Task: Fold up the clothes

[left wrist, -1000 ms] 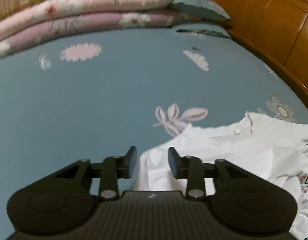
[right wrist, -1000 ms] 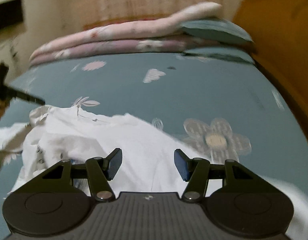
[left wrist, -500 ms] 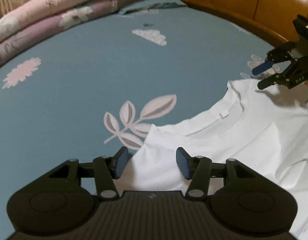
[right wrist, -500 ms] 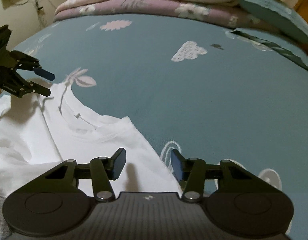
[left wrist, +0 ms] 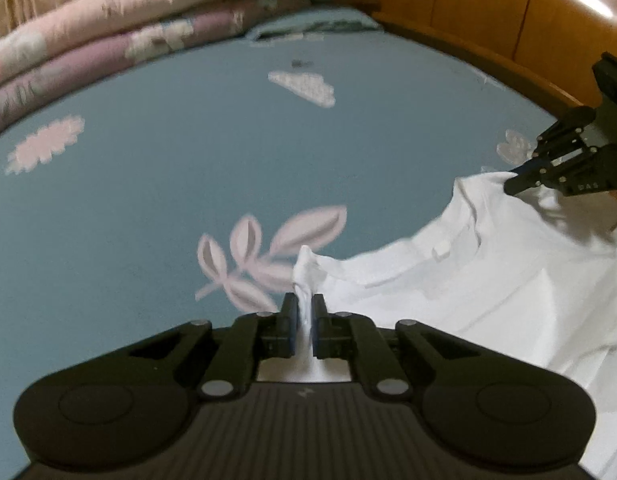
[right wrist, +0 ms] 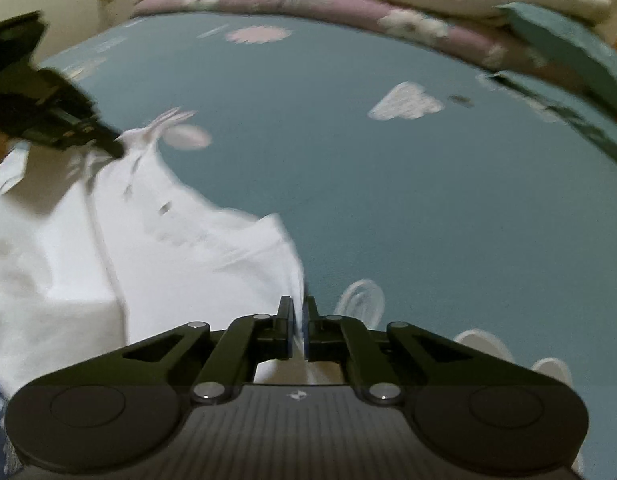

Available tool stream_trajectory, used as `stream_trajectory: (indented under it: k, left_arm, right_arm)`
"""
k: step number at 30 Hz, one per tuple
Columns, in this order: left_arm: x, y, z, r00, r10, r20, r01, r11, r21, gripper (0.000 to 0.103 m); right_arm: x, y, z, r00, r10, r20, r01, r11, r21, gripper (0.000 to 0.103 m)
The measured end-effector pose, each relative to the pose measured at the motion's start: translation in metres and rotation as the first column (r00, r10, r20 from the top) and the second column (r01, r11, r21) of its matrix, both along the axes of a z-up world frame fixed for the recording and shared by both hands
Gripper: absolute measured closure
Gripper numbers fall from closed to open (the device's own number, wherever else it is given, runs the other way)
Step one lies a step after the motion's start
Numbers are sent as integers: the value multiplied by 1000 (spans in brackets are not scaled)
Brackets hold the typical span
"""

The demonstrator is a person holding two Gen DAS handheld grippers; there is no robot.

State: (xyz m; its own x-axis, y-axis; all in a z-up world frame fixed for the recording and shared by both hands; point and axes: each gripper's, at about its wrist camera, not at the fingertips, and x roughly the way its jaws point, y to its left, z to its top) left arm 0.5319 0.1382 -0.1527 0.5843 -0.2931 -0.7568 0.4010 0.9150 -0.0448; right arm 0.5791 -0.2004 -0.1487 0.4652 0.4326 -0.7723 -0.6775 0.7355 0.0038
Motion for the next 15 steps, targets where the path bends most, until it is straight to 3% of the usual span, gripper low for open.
stream_trajectory:
  k: [7, 10, 12, 15]
  left_arm:
    - [20, 0, 12, 995, 77, 64, -75, 997, -31, 99]
    - [31, 0, -1, 994, 102, 35, -100, 994, -44, 98]
    - [38, -1, -13, 992, 126, 4, -126, 992, -17, 89]
    - [34, 0, -11, 989, 146, 7, -145, 989, -33, 89]
  right_arm:
    - [29, 2, 12, 986, -116, 117, 117, 993, 2, 98]
    - [50, 0, 6, 978, -178, 105, 177, 984, 21, 98]
    - [59, 2, -3, 977, -201, 75, 201, 980, 13, 96]
    - [56, 2, -9, 972, -221, 77, 221, 975, -1, 84]
